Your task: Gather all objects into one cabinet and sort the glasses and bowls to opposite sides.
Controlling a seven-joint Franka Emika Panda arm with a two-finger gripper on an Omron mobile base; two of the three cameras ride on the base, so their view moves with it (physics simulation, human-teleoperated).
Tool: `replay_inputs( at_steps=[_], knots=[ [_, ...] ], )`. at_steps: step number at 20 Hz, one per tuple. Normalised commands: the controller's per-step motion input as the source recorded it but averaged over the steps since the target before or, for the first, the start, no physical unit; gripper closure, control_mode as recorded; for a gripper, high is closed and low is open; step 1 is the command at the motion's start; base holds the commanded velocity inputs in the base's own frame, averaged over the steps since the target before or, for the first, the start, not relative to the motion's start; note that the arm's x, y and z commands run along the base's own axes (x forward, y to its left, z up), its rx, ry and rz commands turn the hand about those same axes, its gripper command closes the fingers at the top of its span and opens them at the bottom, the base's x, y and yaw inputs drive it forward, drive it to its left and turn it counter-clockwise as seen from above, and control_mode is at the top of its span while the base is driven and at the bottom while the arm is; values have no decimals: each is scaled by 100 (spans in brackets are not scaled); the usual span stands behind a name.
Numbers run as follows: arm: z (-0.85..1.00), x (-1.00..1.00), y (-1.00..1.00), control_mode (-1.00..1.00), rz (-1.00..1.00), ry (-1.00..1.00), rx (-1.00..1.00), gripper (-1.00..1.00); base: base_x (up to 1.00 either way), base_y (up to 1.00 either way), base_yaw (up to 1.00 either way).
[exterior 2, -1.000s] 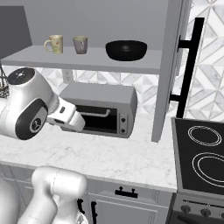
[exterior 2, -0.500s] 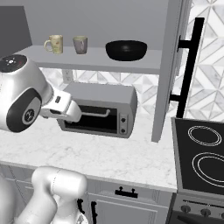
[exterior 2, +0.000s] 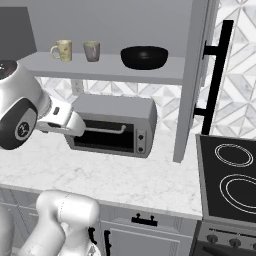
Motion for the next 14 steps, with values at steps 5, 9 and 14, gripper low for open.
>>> replay_inputs(
  at_steps=[5, 9, 14],
  knots=[
    [0, 2, 0, -100, 0, 0, 0, -100, 0, 0, 0],
    [0, -1, 0, 100, 0, 0, 0, -100, -61, 0, 0],
    [0, 0, 0, 100, 0, 0, 0, -100, -100, 0, 0]
  ],
)
